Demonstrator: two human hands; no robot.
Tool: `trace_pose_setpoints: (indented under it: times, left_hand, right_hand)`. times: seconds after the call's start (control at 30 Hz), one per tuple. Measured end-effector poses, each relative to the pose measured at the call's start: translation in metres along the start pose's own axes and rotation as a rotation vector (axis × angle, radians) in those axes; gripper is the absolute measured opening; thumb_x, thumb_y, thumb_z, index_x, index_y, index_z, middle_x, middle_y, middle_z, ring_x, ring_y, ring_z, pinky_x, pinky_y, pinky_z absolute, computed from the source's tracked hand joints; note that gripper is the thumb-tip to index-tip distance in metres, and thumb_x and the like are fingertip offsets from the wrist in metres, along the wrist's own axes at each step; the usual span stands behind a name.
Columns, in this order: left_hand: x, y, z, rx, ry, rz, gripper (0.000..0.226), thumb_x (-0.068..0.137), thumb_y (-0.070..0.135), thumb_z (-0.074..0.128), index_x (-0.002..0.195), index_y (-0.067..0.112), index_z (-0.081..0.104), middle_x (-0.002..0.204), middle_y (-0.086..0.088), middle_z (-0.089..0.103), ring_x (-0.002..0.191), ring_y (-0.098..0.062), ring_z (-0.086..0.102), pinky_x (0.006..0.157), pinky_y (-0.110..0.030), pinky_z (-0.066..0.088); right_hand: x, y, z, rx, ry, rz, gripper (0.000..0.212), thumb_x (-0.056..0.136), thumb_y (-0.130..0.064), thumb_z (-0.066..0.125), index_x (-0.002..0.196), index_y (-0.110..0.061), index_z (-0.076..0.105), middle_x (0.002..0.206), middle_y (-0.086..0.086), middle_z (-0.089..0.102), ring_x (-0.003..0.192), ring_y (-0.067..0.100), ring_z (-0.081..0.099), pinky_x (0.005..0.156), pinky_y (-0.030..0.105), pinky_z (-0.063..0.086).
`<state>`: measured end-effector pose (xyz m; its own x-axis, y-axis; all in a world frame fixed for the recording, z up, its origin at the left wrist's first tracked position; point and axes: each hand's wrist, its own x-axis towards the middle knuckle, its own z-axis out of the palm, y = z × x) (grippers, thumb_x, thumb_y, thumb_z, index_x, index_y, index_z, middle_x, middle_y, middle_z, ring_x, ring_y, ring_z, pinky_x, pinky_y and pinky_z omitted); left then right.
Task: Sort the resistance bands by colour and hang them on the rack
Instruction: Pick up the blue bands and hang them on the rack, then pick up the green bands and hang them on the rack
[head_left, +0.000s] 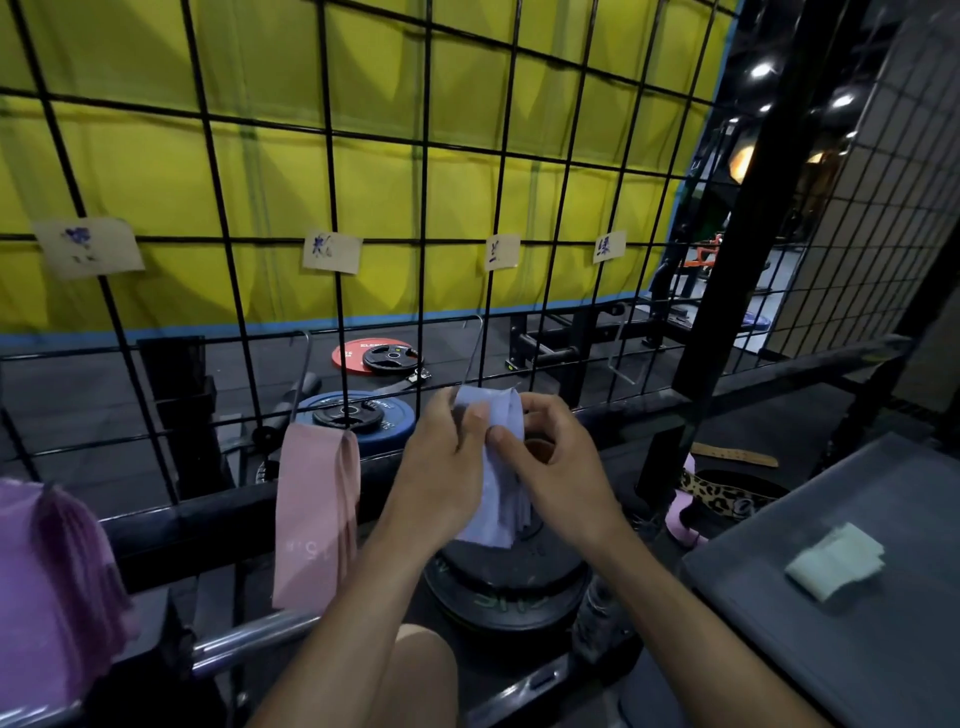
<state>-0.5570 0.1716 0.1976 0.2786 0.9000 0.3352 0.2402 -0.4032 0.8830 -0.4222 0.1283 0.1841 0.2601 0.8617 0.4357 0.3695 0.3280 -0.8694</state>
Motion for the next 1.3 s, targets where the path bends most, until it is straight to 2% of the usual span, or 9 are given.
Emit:
trace_pose_setpoints:
  times: [0.13, 0.33, 0.47, 0.53, 0.63, 0.77, 1.1, 1.2, 1.3]
  left_hand:
    - [-0.019, -0.004, 0.002, 0.196, 0.078, 0.047, 0.051, 0.105, 0.024, 0.046, 0.154, 0.02, 0.032, 0.148, 0.004, 0.043, 0.13, -0.016, 0.049, 0.095, -0.021, 0.038]
    - [-0.038, -0.011, -0.004, 0.456, 0.215, 0.35, 0.047, 0.092, 0.0, 0.06, 0.135, 0.02, 0.057, 0.123, 0.001, 0.051, 0.106, -0.017, 0.053, 0.082, -0.031, 0.049]
    - [-0.041, -0.015, -0.009, 0.418, 0.273, 0.468, 0.046, 0.087, -0.007, 0.063, 0.126, 0.016, 0.065, 0.109, 0.005, 0.053, 0.099, -0.01, 0.048, 0.085, -0.011, 0.037]
    - [-0.042, -0.013, -0.004, 0.383, 0.249, 0.557, 0.038, 0.088, -0.005, 0.064, 0.119, 0.015, 0.07, 0.105, 0.007, 0.055, 0.094, -0.012, 0.051, 0.083, -0.014, 0.04]
    - [-0.043, -0.004, 0.019, 0.358, 0.166, 0.623, 0.025, 0.093, 0.008, 0.062, 0.112, 0.02, 0.072, 0.104, 0.01, 0.056, 0.093, -0.015, 0.056, 0.081, -0.023, 0.043]
    - [-0.044, 0.007, 0.077, 0.3, -0.062, 0.663, 0.02, 0.098, 0.012, 0.06, 0.108, 0.025, 0.07, 0.104, 0.015, 0.057, 0.094, -0.006, 0.054, 0.081, -0.019, 0.043]
    - [-0.019, -0.038, 0.303, 0.184, -0.655, 0.433, 0.014, 0.088, 0.013, 0.065, 0.094, 0.024, 0.071, 0.087, 0.014, 0.065, 0.082, -0.004, 0.064, 0.076, -0.034, 0.055]
    - [-0.006, -0.048, 0.367, 0.156, -0.728, 0.32, 0.012, 0.086, 0.013, 0.07, 0.091, 0.024, 0.073, 0.08, 0.016, 0.068, 0.079, -0.003, 0.067, 0.077, -0.033, 0.057]
    - [0.012, -0.049, 0.425, 0.222, -0.839, 0.247, 0.018, 0.088, 0.023, 0.07, 0.105, 0.026, 0.069, 0.099, 0.012, 0.07, 0.094, -0.009, 0.067, 0.089, -0.035, 0.055]
  right_hand:
    - [-0.001, 0.0, 0.003, -0.056, 0.062, 0.001, 0.028, 0.093, -0.029, 0.07, 0.12, -0.027, 0.059, 0.103, -0.008, 0.072, 0.093, 0.008, 0.069, 0.078, 0.041, 0.059]
    - [-0.001, 0.0, -0.001, -0.131, 0.054, 0.046, 0.05, 0.091, -0.042, 0.07, 0.136, -0.031, 0.051, 0.11, -0.017, 0.068, 0.1, -0.002, 0.065, 0.084, 0.032, 0.058]
    - [-0.007, -0.001, -0.017, -0.13, 0.024, 0.067, 0.056, 0.092, -0.043, 0.068, 0.142, -0.031, 0.046, 0.119, -0.019, 0.061, 0.11, -0.001, 0.059, 0.074, 0.012, 0.051]
    - [-0.012, 0.001, -0.031, -0.127, 0.042, 0.072, 0.048, 0.094, -0.039, 0.067, 0.138, -0.031, 0.049, 0.118, -0.018, 0.061, 0.108, 0.0, 0.059, 0.073, 0.009, 0.05]
    - [-0.02, 0.012, -0.061, -0.132, 0.095, 0.095, 0.041, 0.095, -0.036, 0.067, 0.133, -0.03, 0.053, 0.118, -0.017, 0.062, 0.102, -0.007, 0.061, 0.078, 0.011, 0.05]
    - [-0.037, 0.048, -0.117, -0.207, 0.198, 0.199, 0.032, 0.094, -0.033, 0.067, 0.125, -0.033, 0.056, 0.11, -0.015, 0.066, 0.098, -0.012, 0.06, 0.078, 0.008, 0.046]
    - [-0.118, 0.201, -0.295, -0.355, 0.592, 0.709, 0.02, 0.088, -0.013, 0.073, 0.107, -0.016, 0.069, 0.097, -0.001, 0.072, 0.094, 0.018, 0.068, 0.08, 0.031, 0.053]
    - [-0.124, 0.238, -0.334, -0.393, 0.657, 0.825, 0.037, 0.079, -0.026, 0.081, 0.111, -0.015, 0.068, 0.101, 0.001, 0.071, 0.097, 0.023, 0.068, 0.09, 0.045, 0.055]
    - [-0.123, 0.269, -0.346, -0.423, 0.661, 0.858, 0.061, 0.065, -0.048, 0.081, 0.112, -0.011, 0.068, 0.104, 0.004, 0.072, 0.098, 0.024, 0.069, 0.088, 0.044, 0.056]
